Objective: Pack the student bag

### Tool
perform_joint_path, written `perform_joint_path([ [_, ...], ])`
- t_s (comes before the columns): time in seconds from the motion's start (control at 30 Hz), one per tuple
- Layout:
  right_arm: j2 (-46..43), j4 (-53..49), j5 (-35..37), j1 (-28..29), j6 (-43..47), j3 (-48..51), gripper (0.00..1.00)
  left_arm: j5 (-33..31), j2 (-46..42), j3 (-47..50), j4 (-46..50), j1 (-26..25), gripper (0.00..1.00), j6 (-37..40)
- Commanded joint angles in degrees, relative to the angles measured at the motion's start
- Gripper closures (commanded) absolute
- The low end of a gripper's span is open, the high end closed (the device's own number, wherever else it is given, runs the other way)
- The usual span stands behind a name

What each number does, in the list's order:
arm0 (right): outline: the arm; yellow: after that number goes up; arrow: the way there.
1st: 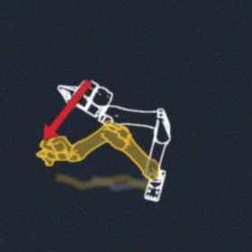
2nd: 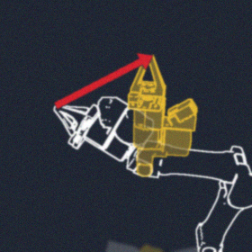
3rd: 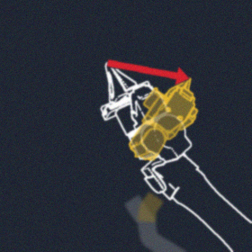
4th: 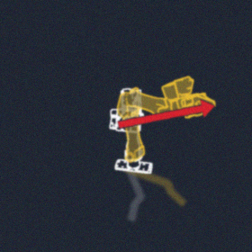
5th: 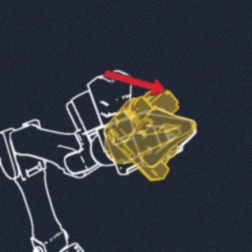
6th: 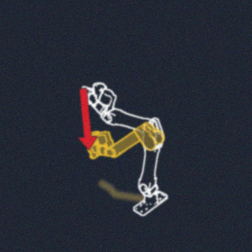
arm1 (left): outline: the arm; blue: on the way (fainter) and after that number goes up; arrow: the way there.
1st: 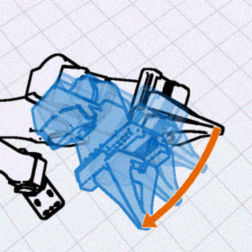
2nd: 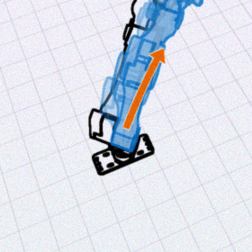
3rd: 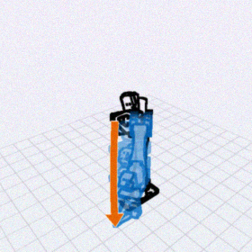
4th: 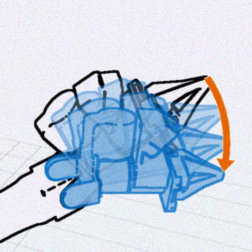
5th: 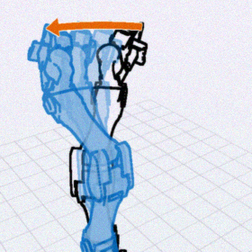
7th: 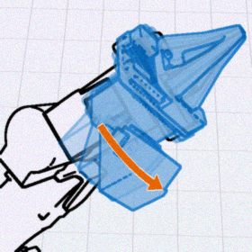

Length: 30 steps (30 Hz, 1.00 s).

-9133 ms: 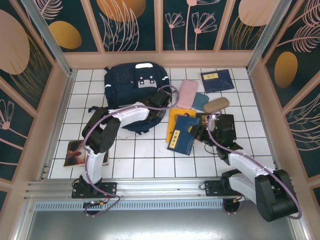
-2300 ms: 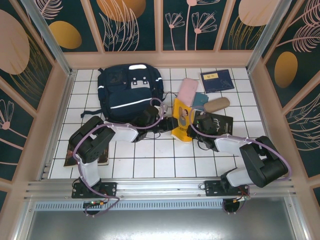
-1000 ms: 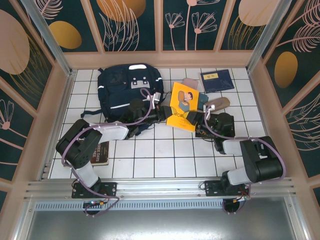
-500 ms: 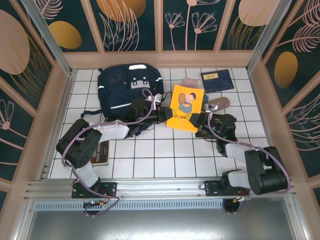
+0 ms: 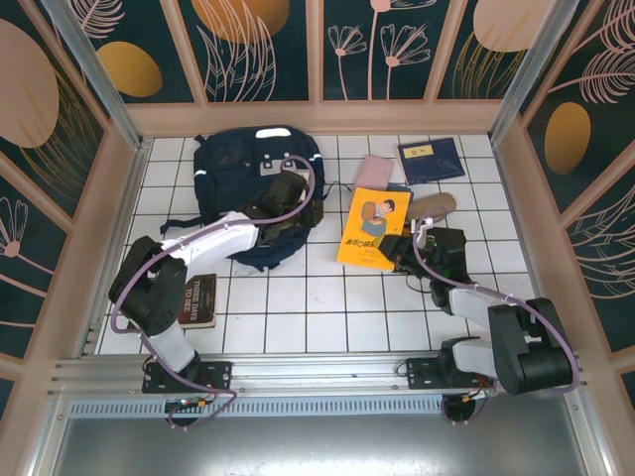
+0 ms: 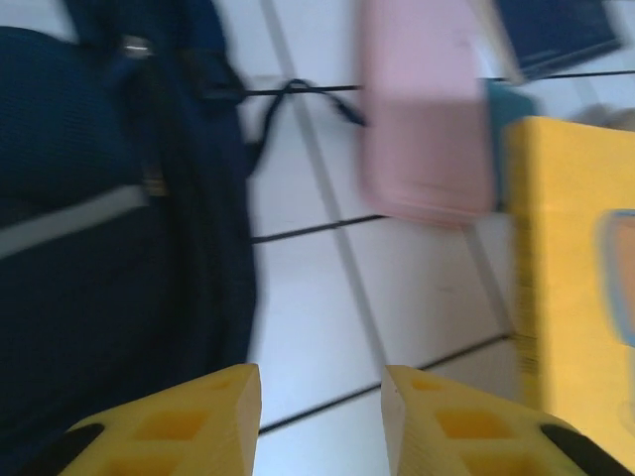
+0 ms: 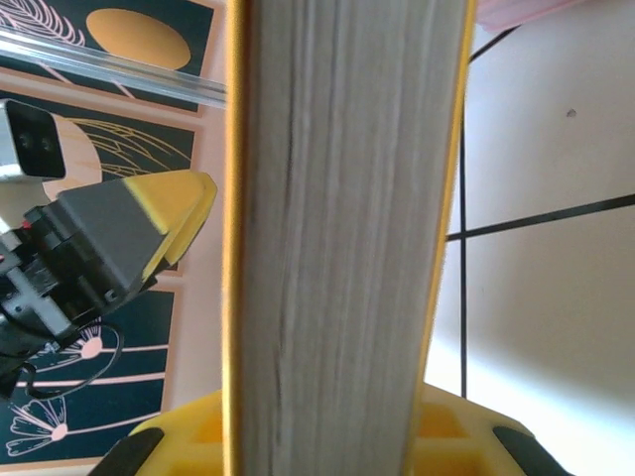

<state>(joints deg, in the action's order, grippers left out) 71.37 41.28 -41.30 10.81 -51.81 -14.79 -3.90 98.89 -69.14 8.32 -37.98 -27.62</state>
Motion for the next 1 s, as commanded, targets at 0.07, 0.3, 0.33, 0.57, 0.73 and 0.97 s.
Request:
perform_joint_path([
  [0.07,-2.9,3.2,0.1,-0.1,2.7,-0.1,1.0,-13.3,5.4,-3.2,10.4,0.2,0.66,8.2],
  [0.3,-3.3,3.3,-0.2,-0.1,2.5,0.4,1.0,-12.0,11.1,-5.1,10.2,0.0,0.62,10.2],
  [0.33,-3.3,3.3,-0.3,0.0,2.6,0.5,1.0,-11.6,11.4,-5.1,10.1,-0.1,0.6,10.5],
  [0.57,-2.7,4.0,-0.4,0.0,2.4,1.0,1.0,-10.9,11.4,-4.6,10.3,-2.0,0.43,13.4],
  [0.73,-2.8,4.2,-0.6,0.0,2.0,0.9,1.0,-18.8,13.7,-5.2,12.3,-4.3,0.43,15.1],
  [0.97,-3.0,3.8,-1.0,0.9,1.6,0.5,1.0,-28.0,14.5,-7.3,15.1,-5.4,0.9,13.7],
])
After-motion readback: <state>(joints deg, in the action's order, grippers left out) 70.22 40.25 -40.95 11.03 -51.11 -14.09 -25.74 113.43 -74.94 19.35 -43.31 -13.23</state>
